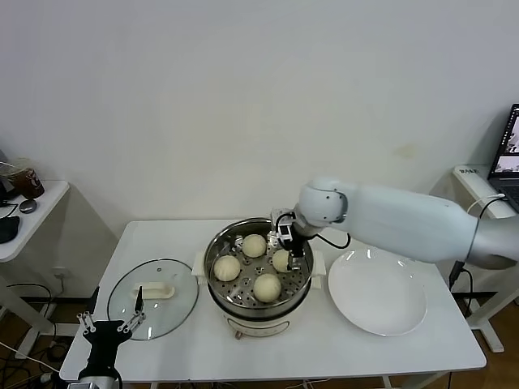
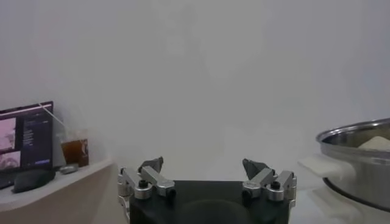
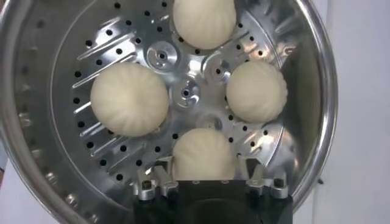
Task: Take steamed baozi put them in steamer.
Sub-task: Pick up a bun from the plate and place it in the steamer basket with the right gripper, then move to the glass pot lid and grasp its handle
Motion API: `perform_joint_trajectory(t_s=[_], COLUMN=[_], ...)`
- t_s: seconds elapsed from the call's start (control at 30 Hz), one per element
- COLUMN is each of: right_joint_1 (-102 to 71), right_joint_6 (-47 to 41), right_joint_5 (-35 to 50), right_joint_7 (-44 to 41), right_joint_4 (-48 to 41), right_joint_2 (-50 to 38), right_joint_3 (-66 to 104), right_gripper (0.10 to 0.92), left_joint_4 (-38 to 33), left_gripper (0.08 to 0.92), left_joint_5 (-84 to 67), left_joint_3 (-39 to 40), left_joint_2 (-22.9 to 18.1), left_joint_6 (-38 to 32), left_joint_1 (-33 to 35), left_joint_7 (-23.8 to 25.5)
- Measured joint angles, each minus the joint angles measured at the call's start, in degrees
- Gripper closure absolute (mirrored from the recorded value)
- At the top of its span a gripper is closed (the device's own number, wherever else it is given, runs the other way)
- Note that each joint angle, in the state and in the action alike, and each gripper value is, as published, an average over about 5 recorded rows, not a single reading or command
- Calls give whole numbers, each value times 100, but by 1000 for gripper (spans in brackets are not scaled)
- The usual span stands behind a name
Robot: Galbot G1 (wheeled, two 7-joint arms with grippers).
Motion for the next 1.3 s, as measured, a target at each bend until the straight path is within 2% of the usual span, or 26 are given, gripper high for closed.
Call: perform_joint_trajectory(t_s=[0.17,0.33,0.5,0.67,0.8,1.0,1.17,1.3], right_joint_1=[-94,-722,-2112,-3996,-5517,-7709,-9251,-10261], right_joint_6=[66,394,1010,1891,2825,4340,5330,5741], right_joint_5=[203,457,496,150,-426,-1245,-1468,-1436], right_joint_7=[240,957,1981,2790,3152,3426,3558,3687], right_joint_4=[427,999,1483,1727,1771,1726,1700,1732], right_joint_2=[-454,-1188,-1830,-2029,-1687,-520,567,1248], right_joint_3=[389,1179,2514,4349,5859,7969,9459,10404], right_gripper=[203,203,203,203,203,203,203,203], left_joint_4=[-1,-56,-118,-162,-202,-317,-319,-242], left_gripper=[177,177,177,177,177,177,177,177], left_joint_5=[-46,-153,-247,-281,-242,9,419,897], left_joint_3=[-11,-14,12,77,150,279,360,378], left_joint_2=[16,-1,-12,-58,-95,-155,-187,-143], left_joint_6=[-29,-84,-119,-134,-110,50,179,202], left_joint_1=[-4,-35,-24,-8,33,69,10,-17], left_joint_7=[-16,-105,-148,-155,-173,-244,-357,-489])
